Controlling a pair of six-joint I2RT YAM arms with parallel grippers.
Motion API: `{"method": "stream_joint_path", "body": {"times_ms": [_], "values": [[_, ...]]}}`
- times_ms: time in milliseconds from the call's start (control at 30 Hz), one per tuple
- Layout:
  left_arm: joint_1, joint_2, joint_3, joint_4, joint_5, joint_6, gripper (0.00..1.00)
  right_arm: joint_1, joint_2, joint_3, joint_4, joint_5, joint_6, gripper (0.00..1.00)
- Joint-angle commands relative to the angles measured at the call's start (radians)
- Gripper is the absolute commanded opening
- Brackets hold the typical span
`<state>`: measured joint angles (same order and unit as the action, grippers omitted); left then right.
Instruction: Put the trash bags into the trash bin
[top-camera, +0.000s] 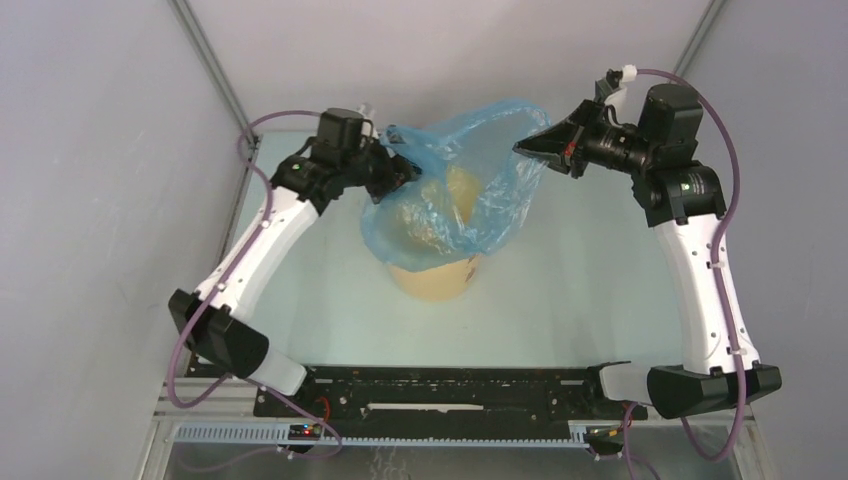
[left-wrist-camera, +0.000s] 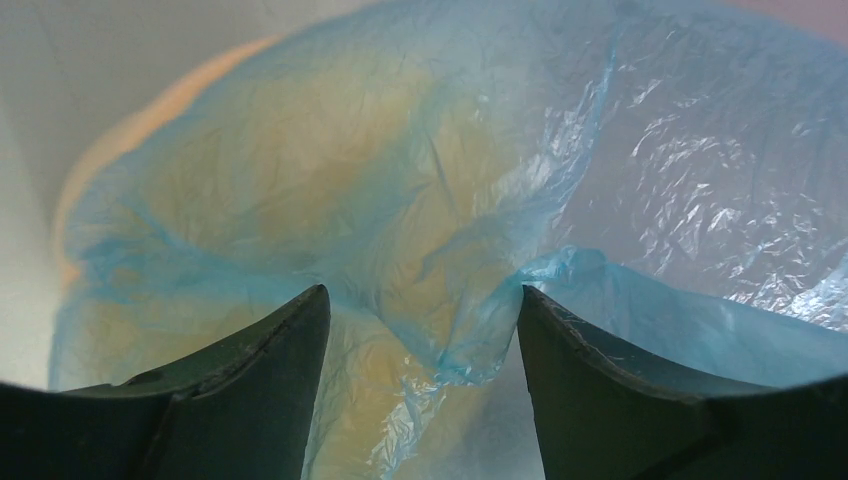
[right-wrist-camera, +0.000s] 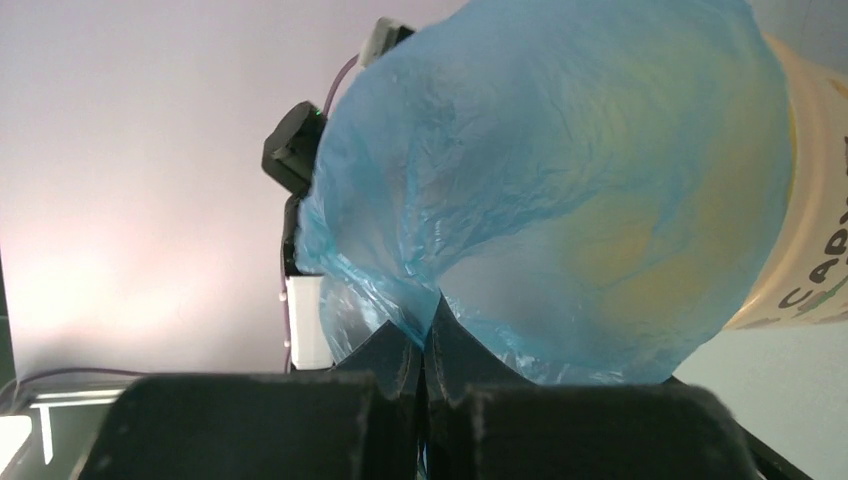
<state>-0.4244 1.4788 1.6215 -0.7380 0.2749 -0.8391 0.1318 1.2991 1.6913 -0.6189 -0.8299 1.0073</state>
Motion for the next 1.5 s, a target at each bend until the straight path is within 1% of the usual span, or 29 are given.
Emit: {"method": "stream_joint_path", "body": {"times_ms": [0, 67, 133, 267, 400, 500, 567, 633, 767, 867, 933, 1033, 1200, 1267, 1333, 1467], "values": [[-0.037, 0.053, 0.015, 0.045, 0.011, 0.002, 0.72, 0.057, -0.009, -0.003, -0.005, 0.055, -0.053, 0.0], [-0.039, 0.058, -0.001, 0.044, 0.007, 0.008, 0.71, 0.096, 0.0, -0.016, 0.006, 0.09, -0.084, 0.0], [-0.043, 0.053, -0.032, 0.045, -0.034, 0.03, 0.71, 0.137, 0.016, -0.038, 0.005, 0.122, -0.125, 0.0], [-0.037, 0.046, -0.1, 0.06, -0.066, 0.06, 0.71, 0.173, 0.059, -0.08, -0.025, 0.15, -0.185, 0.0], [-0.024, 0.061, -0.061, 0.019, -0.095, 0.11, 0.71, 0.186, 0.099, -0.083, -0.05, 0.151, -0.222, 0.0], [-0.032, 0.074, -0.024, -0.049, -0.188, 0.15, 0.69, 0.196, 0.124, -0.067, -0.046, 0.15, -0.23, 0.0], [-0.052, 0.06, -0.05, -0.028, -0.264, 0.186, 0.67, 0.222, 0.151, -0.057, -0.046, 0.173, -0.254, 0.0], [-0.063, 0.067, -0.074, 0.02, -0.271, 0.197, 0.66, 0.261, 0.177, -0.062, -0.049, 0.231, -0.284, 0.0], [-0.087, 0.135, -0.016, -0.003, -0.285, 0.219, 0.65, 0.324, 0.231, -0.071, -0.014, 0.263, -0.287, 0.0], [-0.089, 0.103, 0.015, -0.027, -0.288, 0.246, 0.69, 0.342, 0.259, -0.026, -0.034, 0.27, -0.294, 0.0], [-0.089, 0.046, 0.03, -0.021, -0.231, 0.259, 0.76, 0.337, 0.25, 0.0, -0.056, 0.282, -0.305, 0.0], [-0.087, -0.022, 0.054, -0.015, -0.139, 0.259, 0.86, 0.302, 0.217, -0.007, -0.072, 0.28, -0.31, 0.0], [-0.07, -0.092, 0.088, -0.043, -0.103, 0.262, 0.93, 0.264, 0.175, -0.008, -0.103, 0.306, -0.341, 0.0], [-0.055, -0.113, 0.116, -0.067, -0.111, 0.285, 0.97, 0.262, 0.171, 0.004, -0.113, 0.319, -0.352, 0.0], [-0.036, -0.13, 0.144, -0.102, -0.133, 0.312, 0.98, 0.272, 0.173, 0.015, -0.119, 0.332, -0.361, 0.0], [0.018, -0.194, 0.12, -0.158, -0.257, 0.323, 0.97, 0.327, 0.21, 0.062, -0.131, 0.377, -0.385, 0.0]]}}
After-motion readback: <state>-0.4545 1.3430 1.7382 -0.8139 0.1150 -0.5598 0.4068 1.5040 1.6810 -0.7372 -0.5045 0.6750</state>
